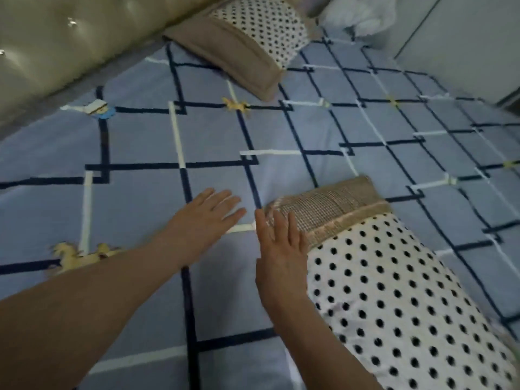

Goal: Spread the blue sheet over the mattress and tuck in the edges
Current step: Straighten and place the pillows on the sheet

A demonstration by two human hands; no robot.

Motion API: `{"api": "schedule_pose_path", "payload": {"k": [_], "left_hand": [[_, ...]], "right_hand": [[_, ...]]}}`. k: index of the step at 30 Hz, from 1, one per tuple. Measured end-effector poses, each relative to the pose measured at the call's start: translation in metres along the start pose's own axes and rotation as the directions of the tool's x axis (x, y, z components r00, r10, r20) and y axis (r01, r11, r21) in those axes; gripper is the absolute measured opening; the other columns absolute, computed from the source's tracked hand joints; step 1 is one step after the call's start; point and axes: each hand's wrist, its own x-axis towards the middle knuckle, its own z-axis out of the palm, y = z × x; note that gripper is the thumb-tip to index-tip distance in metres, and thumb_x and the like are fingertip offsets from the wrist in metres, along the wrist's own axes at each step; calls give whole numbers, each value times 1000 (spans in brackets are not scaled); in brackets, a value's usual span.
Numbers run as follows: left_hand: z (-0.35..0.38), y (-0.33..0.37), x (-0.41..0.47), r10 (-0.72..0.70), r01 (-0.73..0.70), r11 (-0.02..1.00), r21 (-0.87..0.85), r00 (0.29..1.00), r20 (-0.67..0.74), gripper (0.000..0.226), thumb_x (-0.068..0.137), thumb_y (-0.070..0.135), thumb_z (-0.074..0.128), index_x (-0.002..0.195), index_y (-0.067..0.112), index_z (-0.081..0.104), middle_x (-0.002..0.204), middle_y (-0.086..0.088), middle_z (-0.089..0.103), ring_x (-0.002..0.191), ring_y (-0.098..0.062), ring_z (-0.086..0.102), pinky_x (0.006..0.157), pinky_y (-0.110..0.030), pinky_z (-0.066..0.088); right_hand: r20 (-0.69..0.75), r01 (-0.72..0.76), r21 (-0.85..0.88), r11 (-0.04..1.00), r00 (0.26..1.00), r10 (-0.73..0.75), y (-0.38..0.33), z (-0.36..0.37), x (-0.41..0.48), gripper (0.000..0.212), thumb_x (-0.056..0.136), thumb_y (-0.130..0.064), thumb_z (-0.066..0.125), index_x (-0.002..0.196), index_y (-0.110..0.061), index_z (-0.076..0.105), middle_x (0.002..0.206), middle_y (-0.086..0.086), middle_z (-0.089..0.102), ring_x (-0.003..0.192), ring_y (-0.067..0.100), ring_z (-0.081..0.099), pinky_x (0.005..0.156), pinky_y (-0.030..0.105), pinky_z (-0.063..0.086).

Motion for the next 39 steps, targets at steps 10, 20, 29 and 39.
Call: {"api": "schedule_pose_path", "payload": {"k": [10,20,29,39], "left_hand": [[-24,251,232,389,-445,893,65,838,383,109,80,29,67,145,37,-21,154,-2,-29,141,-29,-26,109,-67,-3],[68,318,257,420,-459,888,19,828,371,91,76,25,66,147,33,9,121,-3,45,111,-25,43,100,-43,31],[-2,256,223,314,-264,918,-296,940,135,50,81,33,60,128,28,44,82,3,61,75,-21,61,56,-30,33],[-73,53,103,-567,558,768,-316,821,70,57,80,31,65,123,35,27,72,11,52,64,-18,57,58,-32,46]], "right_hand": [[298,-496,-209,843,789,538,269,-59,-109,125,67,-64,66,143,-28,-27,153,15,-26,138,44,-20,103,73,9],[292,-543,-357,760,708,643,321,19,-113,93,77,-30,69,142,-22,3,141,10,26,126,44,29,91,62,36],[232,-218,-363,906,920,315,290,-44,-70,61,74,-12,67,129,-17,43,104,9,59,80,30,54,63,41,50],[-69,542,-234,807,819,-570,93,-75,145,30,85,-8,39,105,-20,59,90,2,61,74,30,51,63,41,42]]}}
